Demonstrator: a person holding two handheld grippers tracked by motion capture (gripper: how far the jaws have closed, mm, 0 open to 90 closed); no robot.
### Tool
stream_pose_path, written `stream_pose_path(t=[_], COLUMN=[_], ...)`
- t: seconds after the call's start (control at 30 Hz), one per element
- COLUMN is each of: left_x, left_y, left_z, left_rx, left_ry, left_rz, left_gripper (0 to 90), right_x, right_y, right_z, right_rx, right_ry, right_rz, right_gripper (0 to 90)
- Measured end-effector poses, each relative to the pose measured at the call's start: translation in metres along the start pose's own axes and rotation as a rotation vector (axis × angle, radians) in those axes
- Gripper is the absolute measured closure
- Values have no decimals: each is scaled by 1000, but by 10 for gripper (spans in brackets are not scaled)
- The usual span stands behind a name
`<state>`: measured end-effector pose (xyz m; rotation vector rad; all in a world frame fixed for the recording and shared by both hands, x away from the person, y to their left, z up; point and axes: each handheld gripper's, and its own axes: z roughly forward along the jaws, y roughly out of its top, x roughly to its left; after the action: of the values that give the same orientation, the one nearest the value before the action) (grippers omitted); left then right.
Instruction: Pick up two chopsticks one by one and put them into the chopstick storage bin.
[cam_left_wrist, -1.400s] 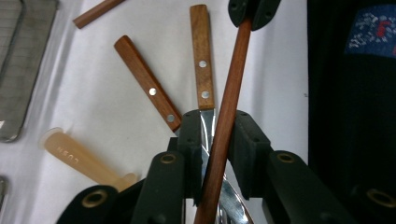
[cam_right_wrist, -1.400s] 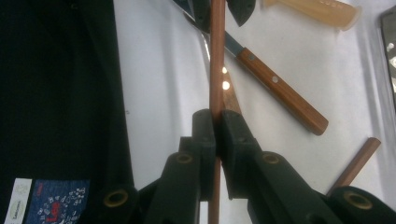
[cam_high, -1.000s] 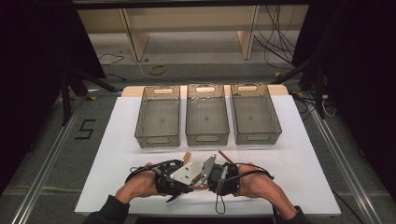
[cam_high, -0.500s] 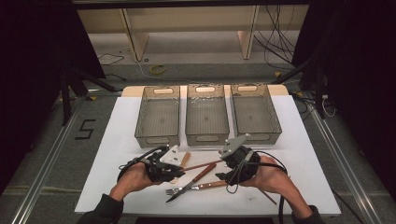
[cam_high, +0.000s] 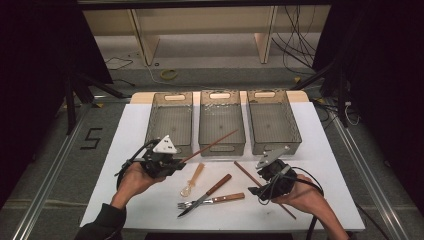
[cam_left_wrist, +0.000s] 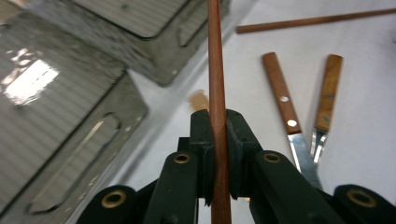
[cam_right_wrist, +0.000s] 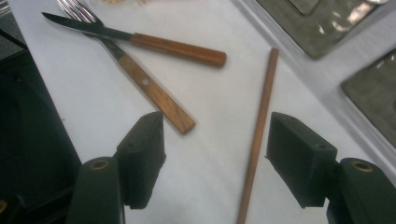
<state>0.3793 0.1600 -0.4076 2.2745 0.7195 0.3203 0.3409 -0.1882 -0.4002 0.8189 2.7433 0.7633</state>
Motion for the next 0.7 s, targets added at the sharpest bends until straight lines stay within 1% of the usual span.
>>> stream_pose_path(t=[0.03, 0.17, 0.3, 0.43, 0.5, 0.63, 0.7], left_x=[3, 18, 32, 46, 54, 68, 74], left_y=[0, -1, -2, -2, -3, -2, 0], left_z=[-1, -3, -7, -9, -9, -9, -9], left_rx=[-5, -27, -48, -71, -74, -82, -89], left_ry=[13, 50, 84, 117, 130, 153, 171], left_rz=[-14, -69, -115, -170, -197, -242, -262], left_gripper=[828, 828, 829, 828, 828, 829, 828], right_x=[-1, -3, -6, -6, -6, -7, -7], right_y=[-2, -9, -14, -18, -19, -21, -21], right_z=[0, 3, 6, 9, 10, 10, 10], right_rx=[0, 6, 17, 27, 31, 33, 32], right_ry=[-2, -9, -17, -17, -16, -18, -19], right_rz=[10, 26, 45, 53, 51, 59, 61], right_gripper=[374, 371, 359, 349, 348, 348, 345])
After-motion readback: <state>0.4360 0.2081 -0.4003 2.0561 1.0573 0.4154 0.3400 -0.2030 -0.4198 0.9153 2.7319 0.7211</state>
